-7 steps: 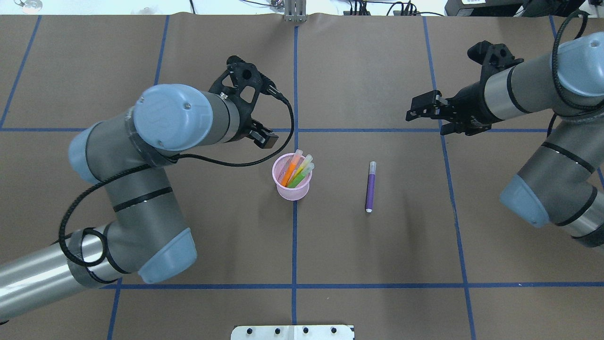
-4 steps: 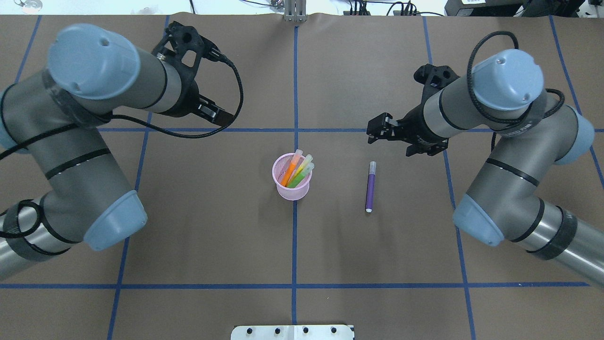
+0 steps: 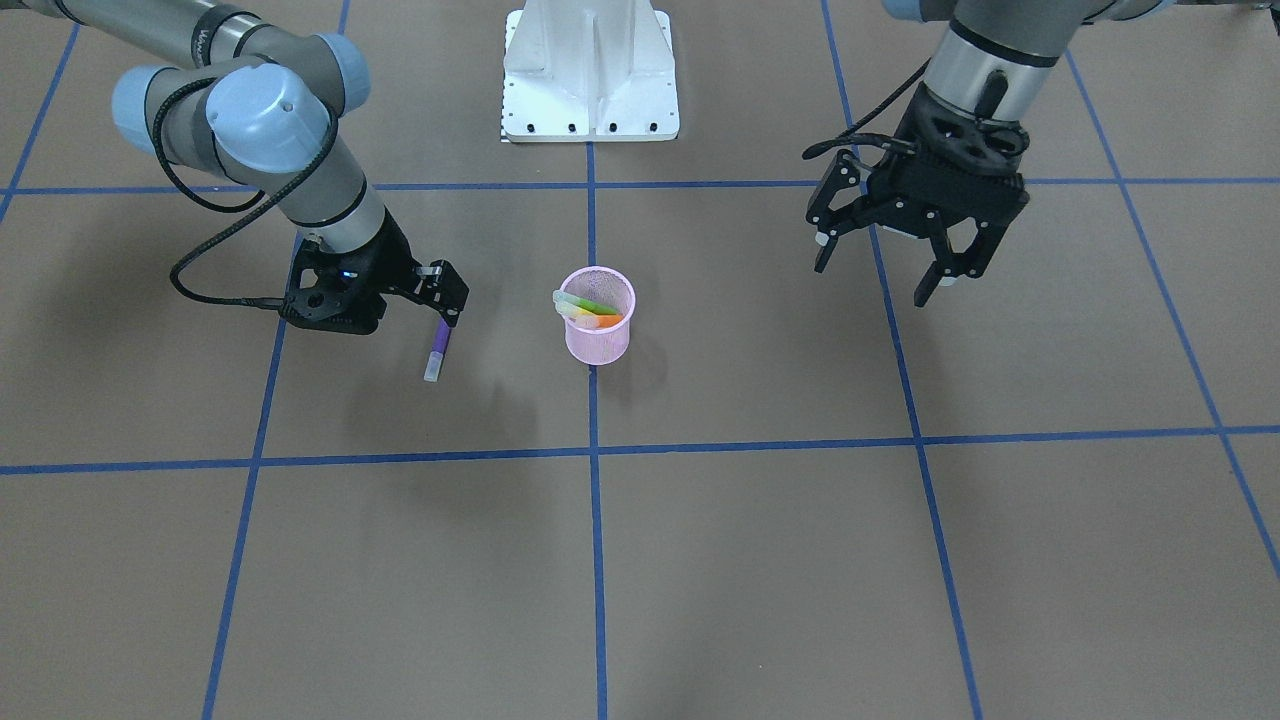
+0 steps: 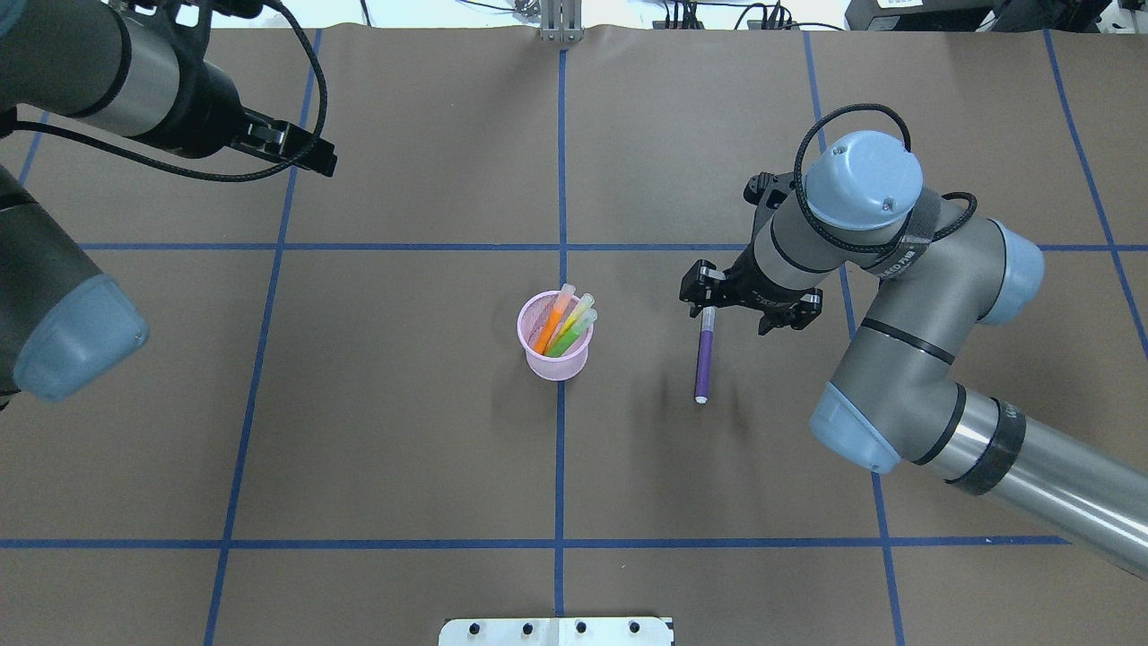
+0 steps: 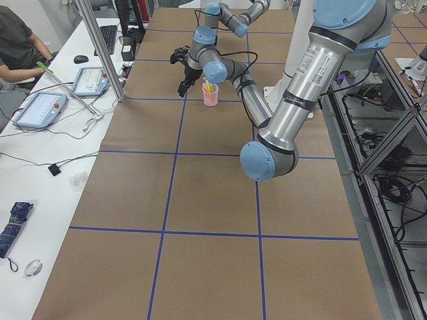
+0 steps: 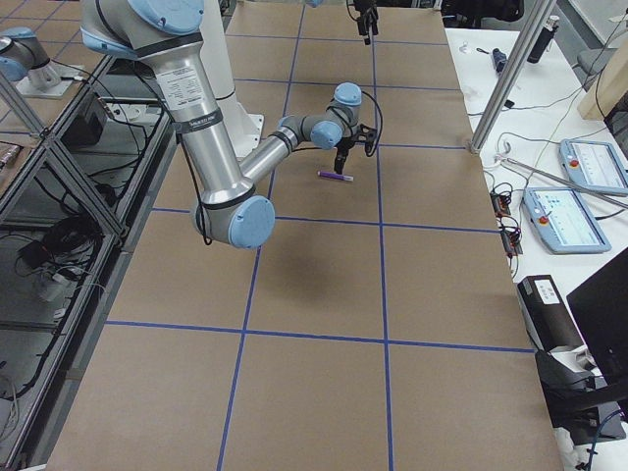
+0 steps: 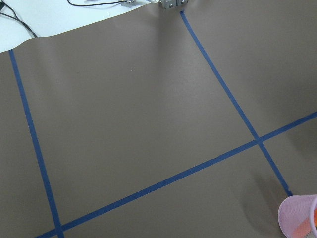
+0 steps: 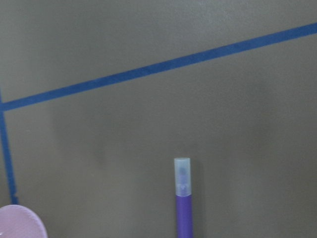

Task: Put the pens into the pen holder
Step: 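Lower the right gripper onto the purple marker and close on it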

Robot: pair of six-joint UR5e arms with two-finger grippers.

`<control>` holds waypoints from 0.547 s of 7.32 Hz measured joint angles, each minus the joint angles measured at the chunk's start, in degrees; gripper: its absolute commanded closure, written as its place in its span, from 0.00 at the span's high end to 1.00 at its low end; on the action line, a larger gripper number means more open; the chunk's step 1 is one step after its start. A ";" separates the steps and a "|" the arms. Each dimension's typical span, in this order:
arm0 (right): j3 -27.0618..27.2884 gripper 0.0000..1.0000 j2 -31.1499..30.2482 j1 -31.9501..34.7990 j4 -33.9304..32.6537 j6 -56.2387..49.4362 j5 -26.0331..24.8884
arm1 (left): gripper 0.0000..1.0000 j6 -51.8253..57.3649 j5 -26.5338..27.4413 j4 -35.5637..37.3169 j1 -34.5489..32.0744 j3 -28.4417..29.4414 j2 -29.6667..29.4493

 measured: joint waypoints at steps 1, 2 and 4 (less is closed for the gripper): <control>-1.22 0.85 1.27 0.10 -1.88 -0.25 0.66 | 0.99 -0.47 -0.30 -0.02 -0.91 -0.22 0.45; -3.13 0.85 2.89 0.12 -2.90 -0.34 1.22 | 0.99 -0.67 -0.43 -0.11 -1.27 -0.84 1.33; -5.78 0.82 4.02 -0.02 -3.50 -1.75 2.28 | 0.99 -0.77 -0.43 -0.37 -1.38 -2.62 3.69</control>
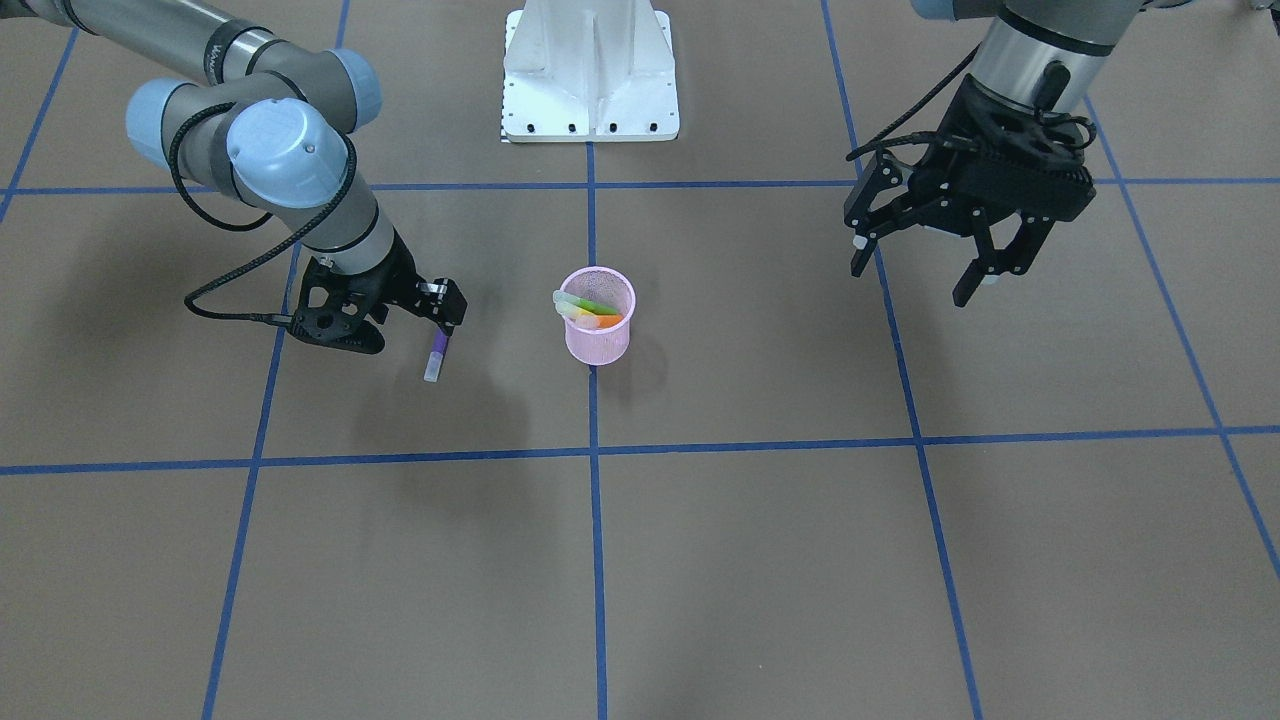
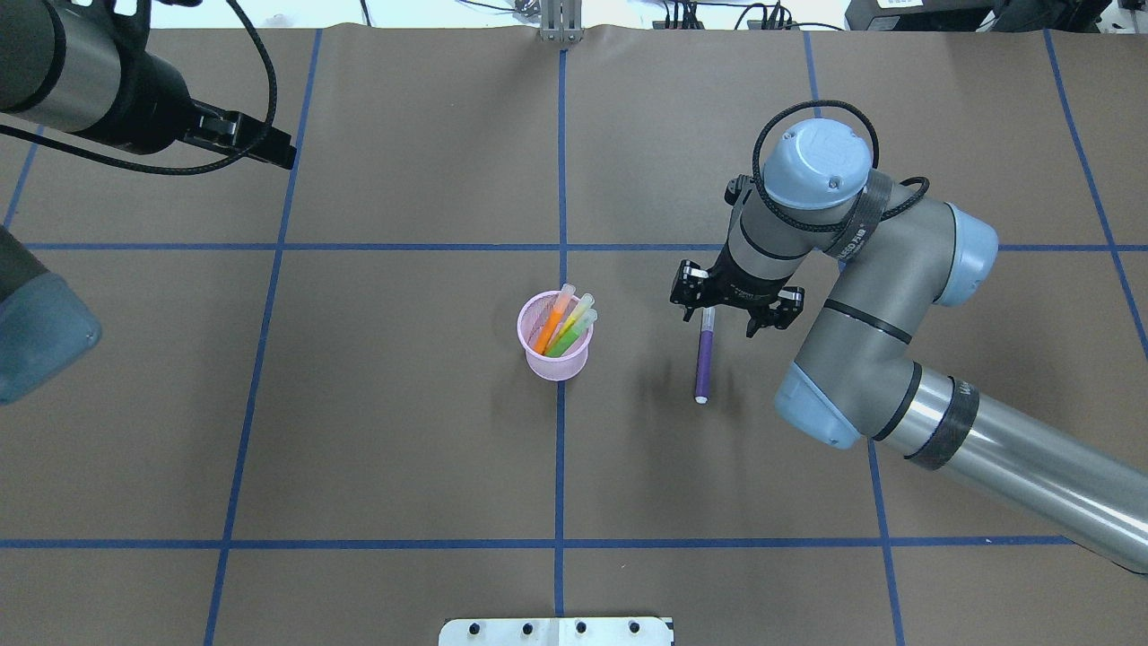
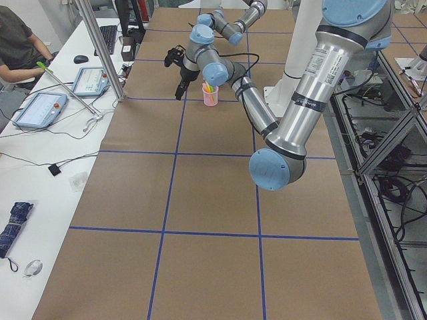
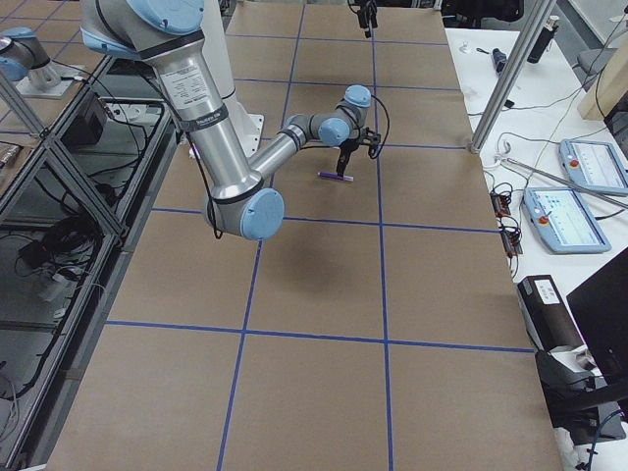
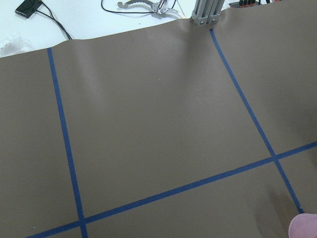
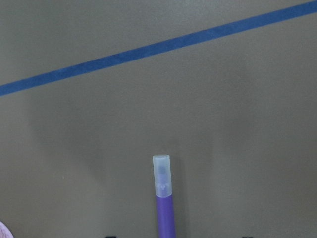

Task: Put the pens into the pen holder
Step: 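Lower the right gripper onto the purple marker and close on it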

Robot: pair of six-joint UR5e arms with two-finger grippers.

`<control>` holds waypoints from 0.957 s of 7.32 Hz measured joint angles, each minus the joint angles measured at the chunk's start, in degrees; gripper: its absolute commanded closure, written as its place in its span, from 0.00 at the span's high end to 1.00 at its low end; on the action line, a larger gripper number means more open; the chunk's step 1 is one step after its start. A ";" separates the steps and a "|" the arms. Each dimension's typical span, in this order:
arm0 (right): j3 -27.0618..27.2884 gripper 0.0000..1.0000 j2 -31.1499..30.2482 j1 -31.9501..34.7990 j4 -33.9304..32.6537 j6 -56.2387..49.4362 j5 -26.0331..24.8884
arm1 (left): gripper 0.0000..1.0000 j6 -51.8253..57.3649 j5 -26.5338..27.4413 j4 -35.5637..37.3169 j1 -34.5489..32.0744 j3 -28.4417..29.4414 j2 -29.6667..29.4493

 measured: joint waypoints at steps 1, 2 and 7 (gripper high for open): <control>-0.86 0.82 0.01 -0.26 -0.06 -1.10 0.18 | 0.99 -0.03 0.01 -0.07 -0.02 -0.30 0.42; -1.67 0.79 0.14 -0.69 -0.02 -2.25 0.18 | 0.99 -0.07 0.02 -0.12 -0.02 -0.41 0.56; -2.63 0.67 0.57 -2.34 0.10 -4.52 -0.30 | 0.99 0.02 0.07 -0.24 0.05 -0.38 0.63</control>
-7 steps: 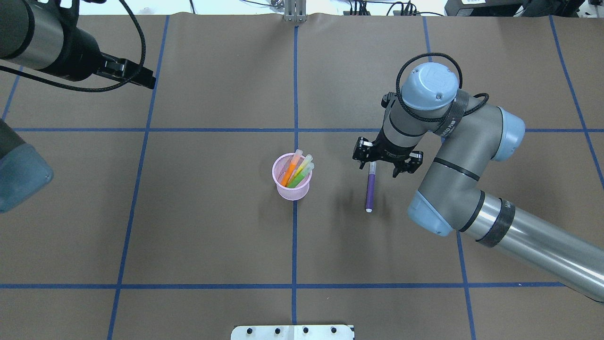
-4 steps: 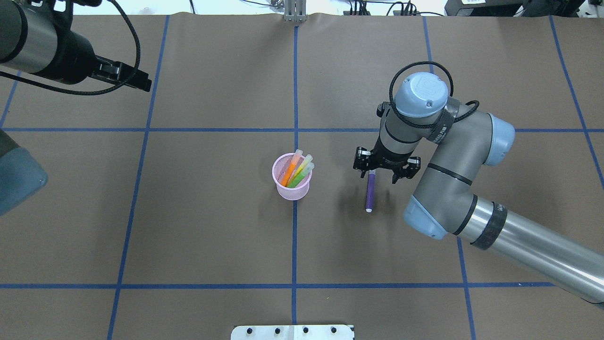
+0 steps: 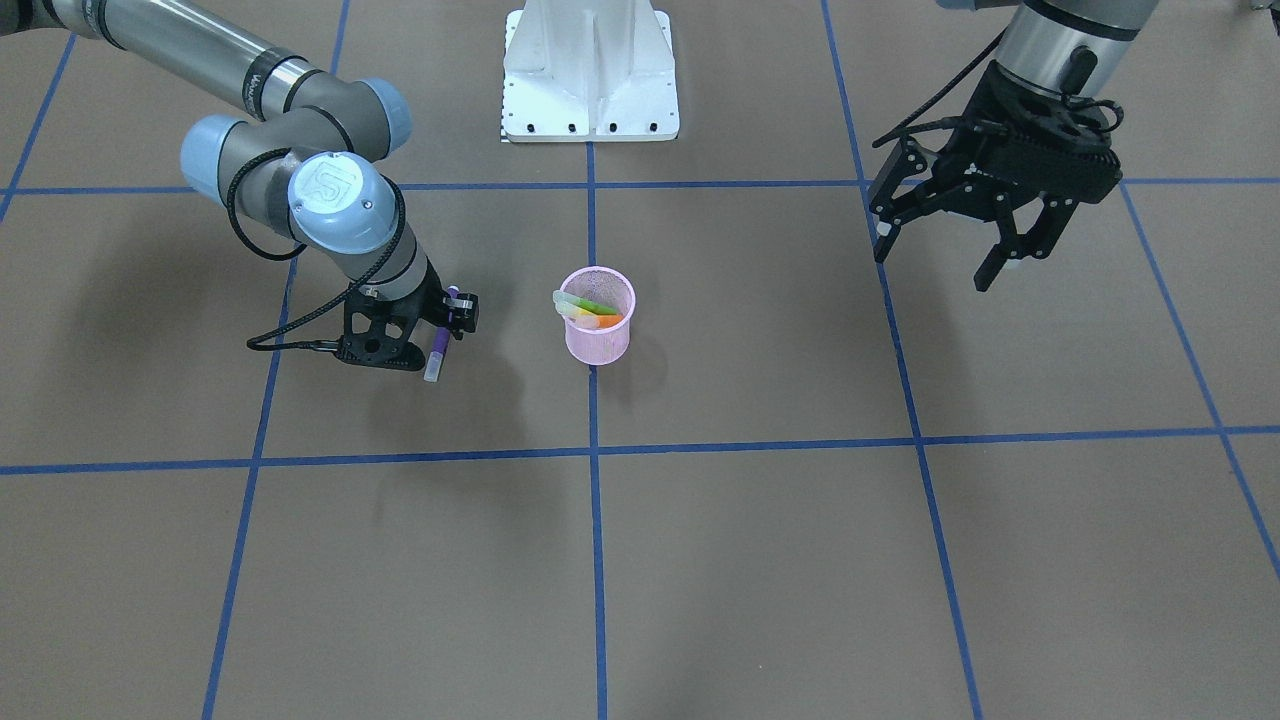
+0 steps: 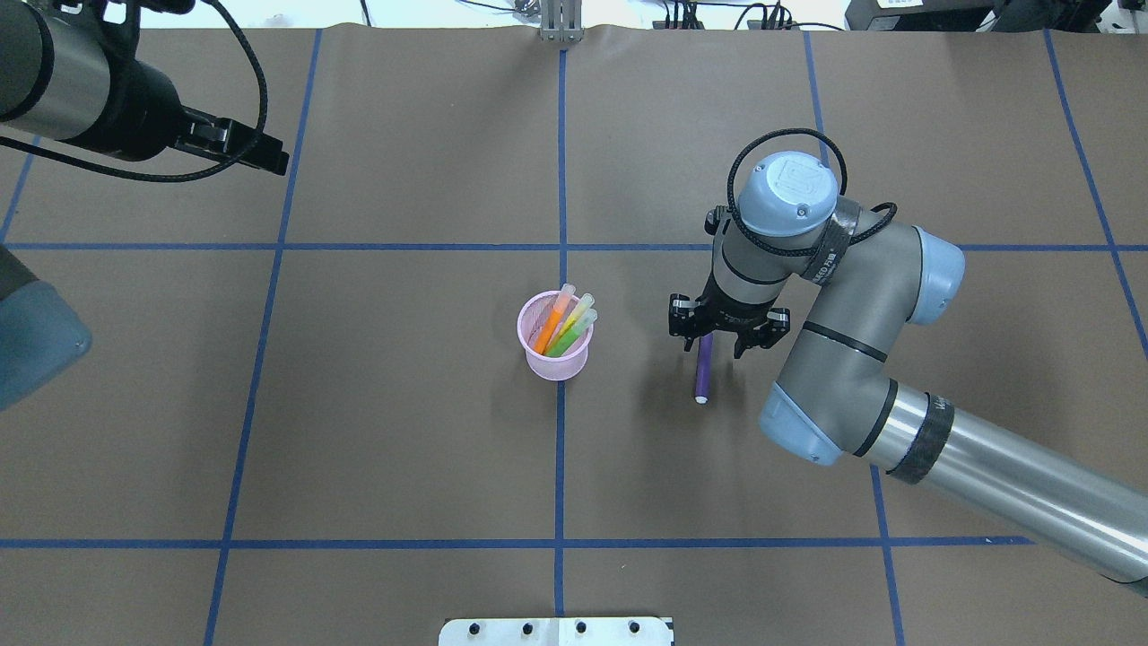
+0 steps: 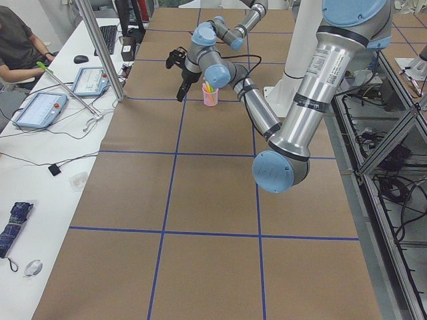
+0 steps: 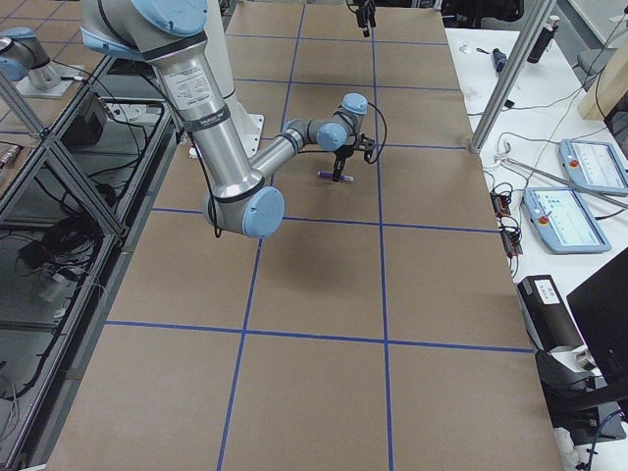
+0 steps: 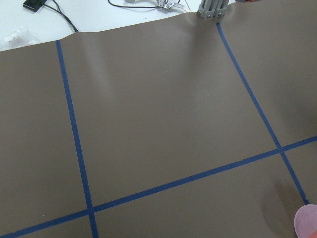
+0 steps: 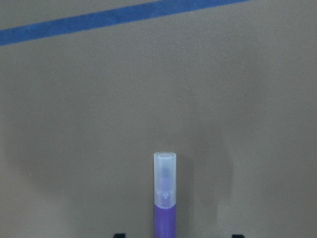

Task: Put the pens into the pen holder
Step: 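Lower the right gripper onto the purple marker and close on it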

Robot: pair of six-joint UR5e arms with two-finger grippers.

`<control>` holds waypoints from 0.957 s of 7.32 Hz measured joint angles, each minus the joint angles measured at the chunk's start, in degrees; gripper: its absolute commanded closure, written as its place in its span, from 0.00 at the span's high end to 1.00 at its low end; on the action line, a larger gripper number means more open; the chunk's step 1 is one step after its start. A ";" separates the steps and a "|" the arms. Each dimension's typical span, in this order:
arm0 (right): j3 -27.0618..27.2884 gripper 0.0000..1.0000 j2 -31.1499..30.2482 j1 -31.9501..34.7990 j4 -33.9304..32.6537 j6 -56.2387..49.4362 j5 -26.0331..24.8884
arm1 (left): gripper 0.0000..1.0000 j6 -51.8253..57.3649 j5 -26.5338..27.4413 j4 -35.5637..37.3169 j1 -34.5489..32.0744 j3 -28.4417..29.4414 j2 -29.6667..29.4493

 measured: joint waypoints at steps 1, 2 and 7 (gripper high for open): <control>-0.14 0.66 0.10 -0.05 0.08 -0.07 -0.06 | 0.99 -0.01 0.07 0.00 0.04 0.00 0.00; -0.29 0.62 0.34 -0.07 0.12 -0.19 -0.08 | 0.99 -0.01 0.13 0.00 0.06 0.01 0.00; -0.90 0.59 0.98 -0.02 0.26 -0.61 -0.29 | 0.99 0.57 0.22 -0.14 0.29 0.29 0.00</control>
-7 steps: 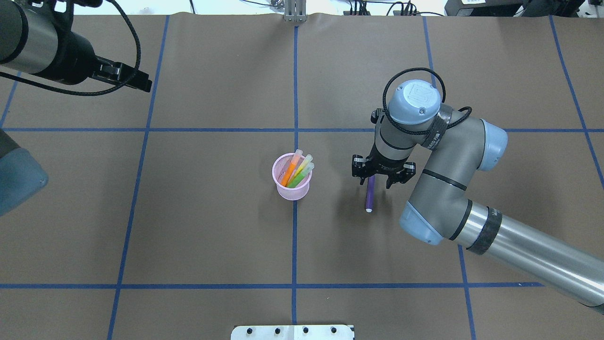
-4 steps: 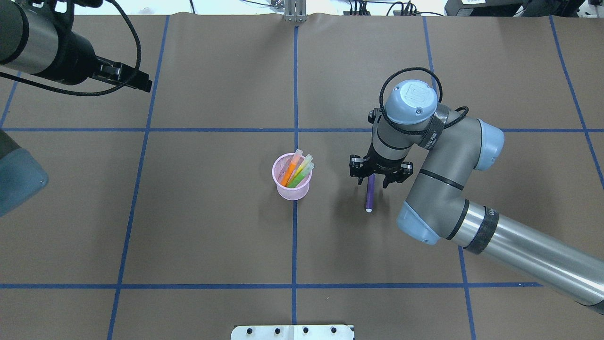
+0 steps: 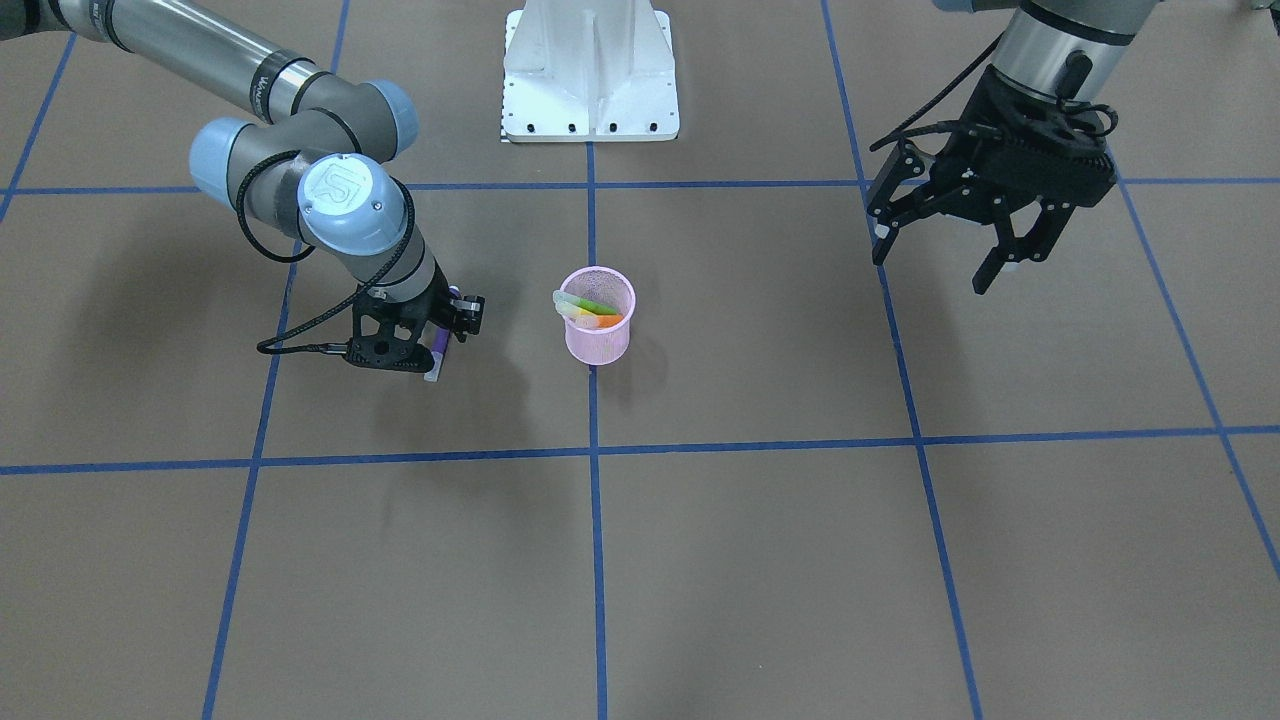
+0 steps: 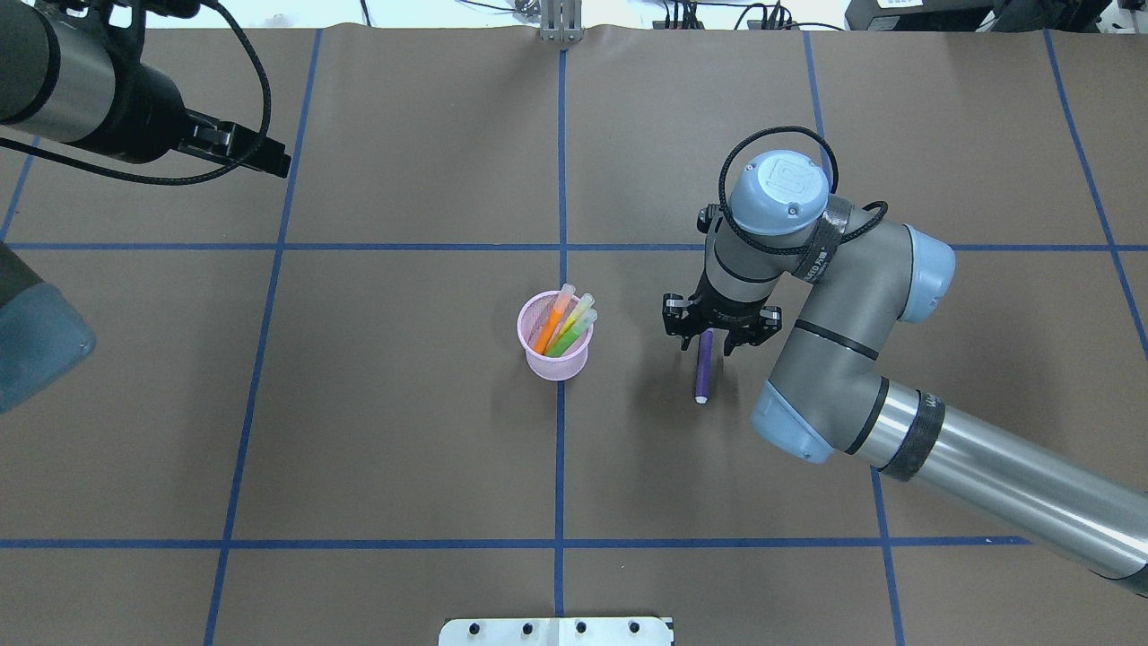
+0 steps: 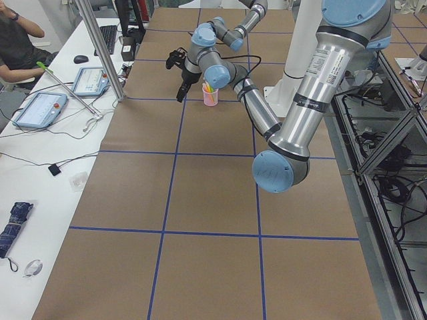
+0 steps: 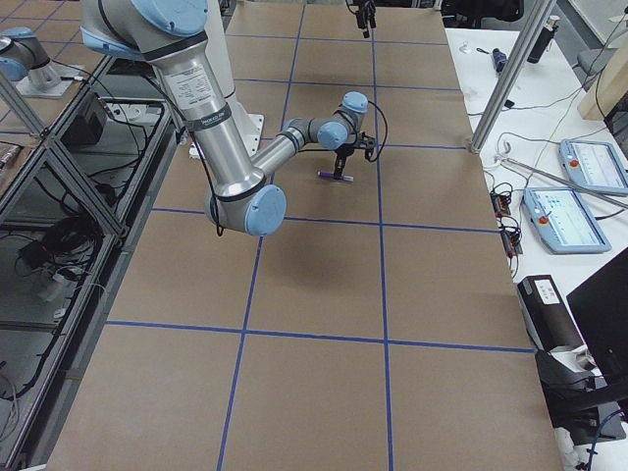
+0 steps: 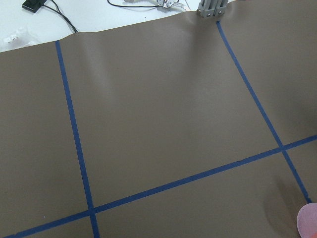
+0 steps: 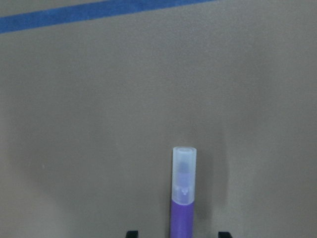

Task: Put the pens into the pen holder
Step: 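Lower the right gripper onto the purple marker and close on it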

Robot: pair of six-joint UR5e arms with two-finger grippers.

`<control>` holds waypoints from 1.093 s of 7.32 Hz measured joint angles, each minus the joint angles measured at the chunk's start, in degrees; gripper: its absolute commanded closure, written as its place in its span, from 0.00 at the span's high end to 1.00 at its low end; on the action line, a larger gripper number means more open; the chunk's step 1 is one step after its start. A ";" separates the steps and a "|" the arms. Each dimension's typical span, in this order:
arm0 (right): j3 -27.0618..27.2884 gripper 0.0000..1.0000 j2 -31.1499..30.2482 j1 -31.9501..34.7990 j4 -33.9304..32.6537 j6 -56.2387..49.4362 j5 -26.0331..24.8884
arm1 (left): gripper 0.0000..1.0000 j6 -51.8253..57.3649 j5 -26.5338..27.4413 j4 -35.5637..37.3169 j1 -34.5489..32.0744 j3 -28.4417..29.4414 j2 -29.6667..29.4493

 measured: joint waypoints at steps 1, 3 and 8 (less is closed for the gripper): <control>-0.39 0.59 0.26 0.05 0.03 -0.06 0.01 | 0.99 -0.04 0.00 -0.02 0.03 0.00 -0.01; -0.90 0.56 0.73 0.15 0.09 -0.10 0.01 | 0.99 0.05 0.00 -0.03 0.10 0.04 -0.02; -1.82 0.40 0.80 0.19 0.10 -0.18 0.06 | 0.99 0.17 0.02 -0.05 0.08 0.11 0.00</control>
